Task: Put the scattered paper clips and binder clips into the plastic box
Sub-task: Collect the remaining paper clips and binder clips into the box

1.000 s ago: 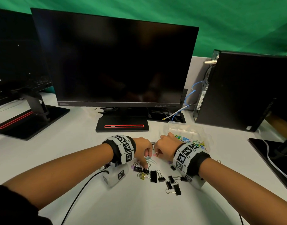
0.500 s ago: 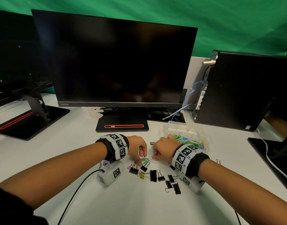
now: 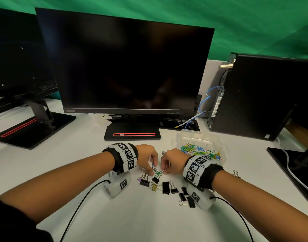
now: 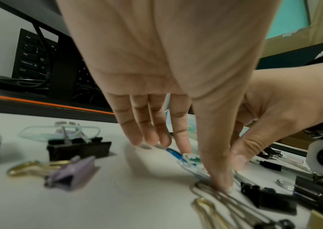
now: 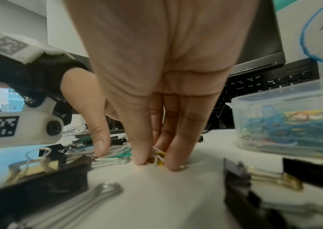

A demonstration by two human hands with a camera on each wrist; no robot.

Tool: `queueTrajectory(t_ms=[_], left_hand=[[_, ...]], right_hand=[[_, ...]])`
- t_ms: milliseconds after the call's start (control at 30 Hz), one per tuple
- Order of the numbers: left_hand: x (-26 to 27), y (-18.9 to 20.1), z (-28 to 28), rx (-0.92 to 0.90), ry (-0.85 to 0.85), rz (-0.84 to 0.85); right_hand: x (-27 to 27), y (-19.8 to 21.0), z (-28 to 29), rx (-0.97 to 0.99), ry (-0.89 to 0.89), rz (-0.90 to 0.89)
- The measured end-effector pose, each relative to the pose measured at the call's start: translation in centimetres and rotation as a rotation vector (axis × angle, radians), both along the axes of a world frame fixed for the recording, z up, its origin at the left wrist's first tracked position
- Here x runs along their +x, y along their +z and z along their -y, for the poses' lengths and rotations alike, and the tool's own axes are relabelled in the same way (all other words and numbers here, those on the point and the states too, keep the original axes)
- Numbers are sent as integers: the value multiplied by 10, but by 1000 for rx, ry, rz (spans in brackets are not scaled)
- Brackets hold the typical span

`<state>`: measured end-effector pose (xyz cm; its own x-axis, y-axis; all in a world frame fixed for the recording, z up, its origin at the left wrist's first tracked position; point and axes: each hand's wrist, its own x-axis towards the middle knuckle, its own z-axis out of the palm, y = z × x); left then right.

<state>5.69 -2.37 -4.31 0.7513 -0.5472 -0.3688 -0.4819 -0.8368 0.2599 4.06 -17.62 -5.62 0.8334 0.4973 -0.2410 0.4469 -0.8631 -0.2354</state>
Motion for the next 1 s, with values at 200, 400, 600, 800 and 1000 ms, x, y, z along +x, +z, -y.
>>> queueTrajectory(t_ms=[200,400,600,800,1000], left_hand=[[1,-2,-3,-12,-37,10],[5,-13,5,13,-19,51],[4,-14,13,105,-69,111],[1,-13,15,194,-144,143],[-1,-14,25,350,-144,172]], right_hand=[[0,-2,-1,-36,4,38],[2,-4,-1,-63,-8,57],[3,1,6,-90,-27,31],[4,2,10,-67,-76,-36],[2,1,11,-73,-70,-18]])
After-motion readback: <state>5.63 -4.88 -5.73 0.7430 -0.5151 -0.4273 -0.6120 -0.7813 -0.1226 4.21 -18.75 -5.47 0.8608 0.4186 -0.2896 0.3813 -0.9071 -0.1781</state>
